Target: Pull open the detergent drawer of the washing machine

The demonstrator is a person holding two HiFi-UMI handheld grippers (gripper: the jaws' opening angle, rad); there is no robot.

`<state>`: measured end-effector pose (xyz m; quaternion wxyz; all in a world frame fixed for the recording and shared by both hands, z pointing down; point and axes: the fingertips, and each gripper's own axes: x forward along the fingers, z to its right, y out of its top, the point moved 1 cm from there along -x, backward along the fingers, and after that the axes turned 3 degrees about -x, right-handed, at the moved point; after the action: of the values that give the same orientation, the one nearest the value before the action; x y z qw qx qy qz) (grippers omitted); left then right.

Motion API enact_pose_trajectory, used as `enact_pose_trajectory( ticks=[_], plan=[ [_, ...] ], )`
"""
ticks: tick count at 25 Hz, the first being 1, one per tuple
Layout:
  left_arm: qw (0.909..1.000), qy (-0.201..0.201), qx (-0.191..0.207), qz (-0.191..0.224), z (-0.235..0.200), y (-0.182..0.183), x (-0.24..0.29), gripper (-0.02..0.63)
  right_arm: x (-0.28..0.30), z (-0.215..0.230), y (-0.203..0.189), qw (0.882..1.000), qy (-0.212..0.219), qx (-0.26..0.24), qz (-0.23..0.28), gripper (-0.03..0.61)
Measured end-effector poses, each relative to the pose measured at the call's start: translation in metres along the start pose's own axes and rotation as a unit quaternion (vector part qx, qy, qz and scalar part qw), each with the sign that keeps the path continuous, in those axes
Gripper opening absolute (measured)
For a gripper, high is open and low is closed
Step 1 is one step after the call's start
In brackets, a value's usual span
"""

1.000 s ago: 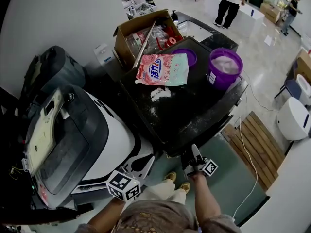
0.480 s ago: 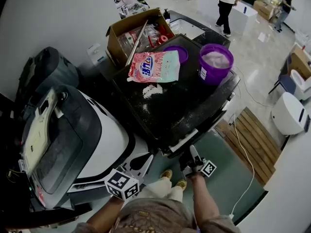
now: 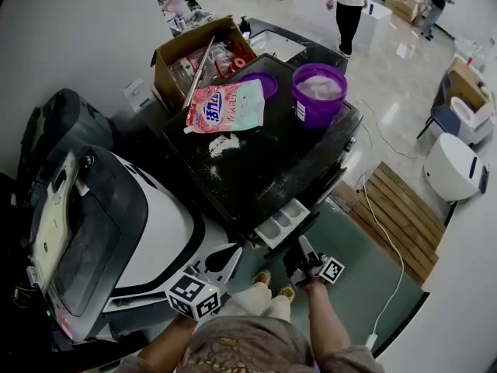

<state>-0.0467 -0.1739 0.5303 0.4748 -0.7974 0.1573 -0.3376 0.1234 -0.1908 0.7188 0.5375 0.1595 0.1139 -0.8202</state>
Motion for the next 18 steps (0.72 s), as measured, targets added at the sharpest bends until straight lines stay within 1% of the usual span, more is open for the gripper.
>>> enact_pose_trajectory(
  ticks=[7, 11, 18],
  plan=[
    [0.9997, -0.021, 0.004, -0.009, 0.016, -0.003, 0.013, 0.021, -0.025, -0.009, 0.007, 1.000, -0.004, -0.003, 0.000, 0.272],
    [0.9994, -0.034, 0.000, -0.012, 0.024, -0.002, 0.023, 0.021, -0.037, -0.013, 0.011, 1.000, -0.006, -0.002, 0.003, 0.272],
    [0.9984, -0.052, 0.008, -0.024, 0.038, -0.006, 0.034, 0.021, -0.051, -0.021, 0.015, 1.000, -0.008, -0.002, 0.003, 0.270]
  ],
)
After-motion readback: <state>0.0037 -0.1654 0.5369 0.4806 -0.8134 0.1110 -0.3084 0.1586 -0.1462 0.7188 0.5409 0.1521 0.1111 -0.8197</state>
